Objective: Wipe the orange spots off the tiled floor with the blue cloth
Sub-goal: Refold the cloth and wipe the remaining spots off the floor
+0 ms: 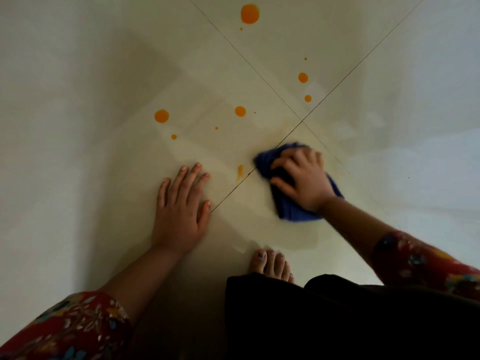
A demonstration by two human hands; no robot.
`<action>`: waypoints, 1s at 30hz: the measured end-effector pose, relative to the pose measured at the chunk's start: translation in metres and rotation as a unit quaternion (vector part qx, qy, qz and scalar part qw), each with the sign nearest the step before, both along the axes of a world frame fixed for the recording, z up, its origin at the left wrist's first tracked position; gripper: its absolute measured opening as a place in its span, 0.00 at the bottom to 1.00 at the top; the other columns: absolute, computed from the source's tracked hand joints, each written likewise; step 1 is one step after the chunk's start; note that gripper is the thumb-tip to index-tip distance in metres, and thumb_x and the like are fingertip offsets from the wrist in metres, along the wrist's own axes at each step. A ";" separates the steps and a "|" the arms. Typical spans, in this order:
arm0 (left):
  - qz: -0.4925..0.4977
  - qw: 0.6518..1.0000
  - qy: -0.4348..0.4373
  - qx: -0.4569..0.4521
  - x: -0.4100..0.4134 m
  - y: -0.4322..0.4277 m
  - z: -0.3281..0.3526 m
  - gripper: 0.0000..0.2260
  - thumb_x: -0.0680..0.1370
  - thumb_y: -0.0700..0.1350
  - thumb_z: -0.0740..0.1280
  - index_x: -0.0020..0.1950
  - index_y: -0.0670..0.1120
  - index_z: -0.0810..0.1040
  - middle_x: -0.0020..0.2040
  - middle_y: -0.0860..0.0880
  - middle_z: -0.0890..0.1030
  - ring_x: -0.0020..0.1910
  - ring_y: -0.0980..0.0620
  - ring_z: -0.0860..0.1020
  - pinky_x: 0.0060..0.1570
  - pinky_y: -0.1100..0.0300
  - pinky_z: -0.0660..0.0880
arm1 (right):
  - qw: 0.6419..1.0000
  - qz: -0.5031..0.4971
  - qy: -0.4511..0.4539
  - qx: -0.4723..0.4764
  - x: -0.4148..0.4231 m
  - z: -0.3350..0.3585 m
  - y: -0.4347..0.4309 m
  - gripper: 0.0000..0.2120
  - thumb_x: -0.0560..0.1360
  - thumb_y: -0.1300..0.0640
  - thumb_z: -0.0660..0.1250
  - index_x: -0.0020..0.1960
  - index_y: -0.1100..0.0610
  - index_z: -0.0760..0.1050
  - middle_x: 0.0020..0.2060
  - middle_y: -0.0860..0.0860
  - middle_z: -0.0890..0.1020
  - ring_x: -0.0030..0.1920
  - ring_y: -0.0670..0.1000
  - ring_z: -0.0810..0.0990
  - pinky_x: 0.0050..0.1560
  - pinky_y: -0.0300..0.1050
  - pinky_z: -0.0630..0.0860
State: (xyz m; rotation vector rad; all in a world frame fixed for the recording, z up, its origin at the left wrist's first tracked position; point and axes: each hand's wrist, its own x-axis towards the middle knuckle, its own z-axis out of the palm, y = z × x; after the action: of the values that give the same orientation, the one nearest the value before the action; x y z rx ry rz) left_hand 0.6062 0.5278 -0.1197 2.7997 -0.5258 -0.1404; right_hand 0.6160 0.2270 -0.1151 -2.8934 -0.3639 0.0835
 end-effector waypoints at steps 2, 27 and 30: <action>0.001 1.000 0.001 0.001 0.000 0.001 0.001 0.25 0.78 0.51 0.57 0.75 0.48 0.65 0.78 0.49 0.61 0.78 0.49 0.57 0.74 0.46 0.54 | 0.988 -0.154 -0.023 -0.011 0.034 0.000 -0.019 0.17 0.78 0.40 0.57 0.60 0.50 0.71 0.57 0.56 0.73 0.57 0.61 0.69 0.56 0.55 0.62; 0.000 1.000 -0.008 -0.008 0.000 -0.001 0.001 0.25 0.78 0.51 0.57 0.75 0.48 0.66 0.77 0.49 0.62 0.77 0.49 0.59 0.73 0.47 0.55 | 0.990 0.138 0.005 -0.009 0.053 0.001 0.021 0.15 0.79 0.41 0.55 0.60 0.46 0.70 0.57 0.53 0.74 0.55 0.59 0.71 0.55 0.55 0.63; 0.012 0.999 -0.008 -0.033 0.001 0.000 0.001 0.24 0.77 0.52 0.59 0.72 0.49 0.69 0.76 0.50 0.66 0.75 0.50 0.62 0.72 0.48 0.57 | 0.994 -0.106 -0.008 0.003 0.079 0.002 0.026 0.16 0.79 0.43 0.57 0.62 0.49 0.71 0.59 0.54 0.72 0.59 0.60 0.67 0.59 0.57 0.61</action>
State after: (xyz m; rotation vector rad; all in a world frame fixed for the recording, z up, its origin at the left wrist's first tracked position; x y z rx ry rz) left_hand 0.6071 0.5279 -0.1191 2.7428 -0.4919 -0.0949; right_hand 0.6950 0.2535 -0.1131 -2.9082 -0.0582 0.0246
